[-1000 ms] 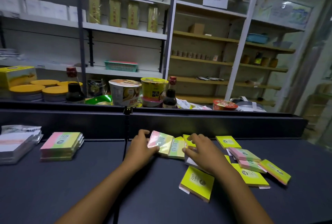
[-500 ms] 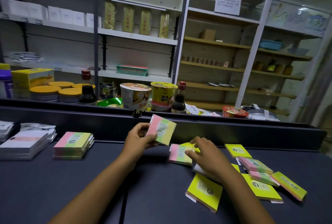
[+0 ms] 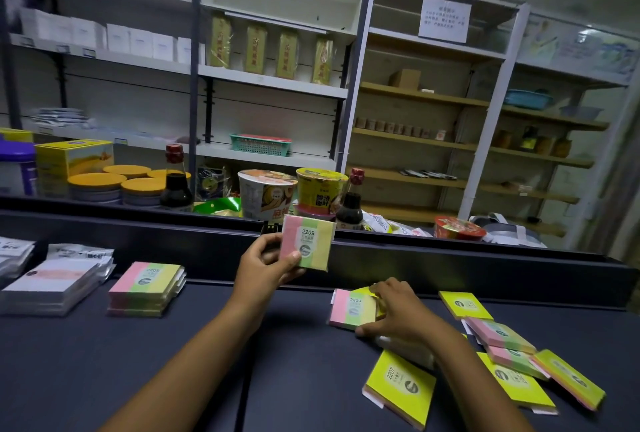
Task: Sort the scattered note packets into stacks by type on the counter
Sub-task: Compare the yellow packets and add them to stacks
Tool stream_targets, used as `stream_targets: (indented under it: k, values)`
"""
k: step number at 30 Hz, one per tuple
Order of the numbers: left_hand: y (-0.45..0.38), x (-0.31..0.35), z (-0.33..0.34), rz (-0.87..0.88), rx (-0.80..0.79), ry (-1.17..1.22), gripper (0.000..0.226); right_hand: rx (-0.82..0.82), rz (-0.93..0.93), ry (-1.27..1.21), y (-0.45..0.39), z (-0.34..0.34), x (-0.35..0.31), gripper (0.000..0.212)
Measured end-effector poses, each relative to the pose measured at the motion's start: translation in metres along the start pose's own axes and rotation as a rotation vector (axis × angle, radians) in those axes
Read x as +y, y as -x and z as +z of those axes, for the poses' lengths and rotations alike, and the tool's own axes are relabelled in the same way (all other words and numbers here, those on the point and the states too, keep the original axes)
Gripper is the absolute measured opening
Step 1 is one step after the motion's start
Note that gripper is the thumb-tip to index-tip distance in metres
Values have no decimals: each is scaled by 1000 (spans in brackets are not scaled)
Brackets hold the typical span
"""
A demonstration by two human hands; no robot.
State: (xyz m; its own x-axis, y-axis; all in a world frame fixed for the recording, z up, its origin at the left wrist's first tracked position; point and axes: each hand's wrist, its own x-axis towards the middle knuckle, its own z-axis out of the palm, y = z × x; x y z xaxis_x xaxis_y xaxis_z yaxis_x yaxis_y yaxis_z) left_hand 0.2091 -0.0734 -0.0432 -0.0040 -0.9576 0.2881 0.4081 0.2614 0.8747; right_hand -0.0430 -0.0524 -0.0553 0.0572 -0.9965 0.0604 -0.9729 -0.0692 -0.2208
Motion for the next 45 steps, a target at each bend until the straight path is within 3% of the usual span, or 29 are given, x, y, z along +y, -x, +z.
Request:
stream_targets:
  k: [8,15,19,25,36,45]
  values:
    - [-1,-2,-2,8,14,1,30,159,-39,-92,7,2,-4,76]
    - [4,3,0,24,12,26,29,345,-34,-671,39,-8,-25,75]
    - [15,8,4,46,5,-9,30,360,-32,-906,55,-13,-44,75]
    - [38,16,-20,24,70,19,30,393,-86,-946,66,-12,-73,76]
    - [64,83,-137,120,166,-128,30,423,-212,-961,64,7,-179,79]
    - [64,121,-214,170,171,-251,46,453,-233,-968,55,17,-259,80]
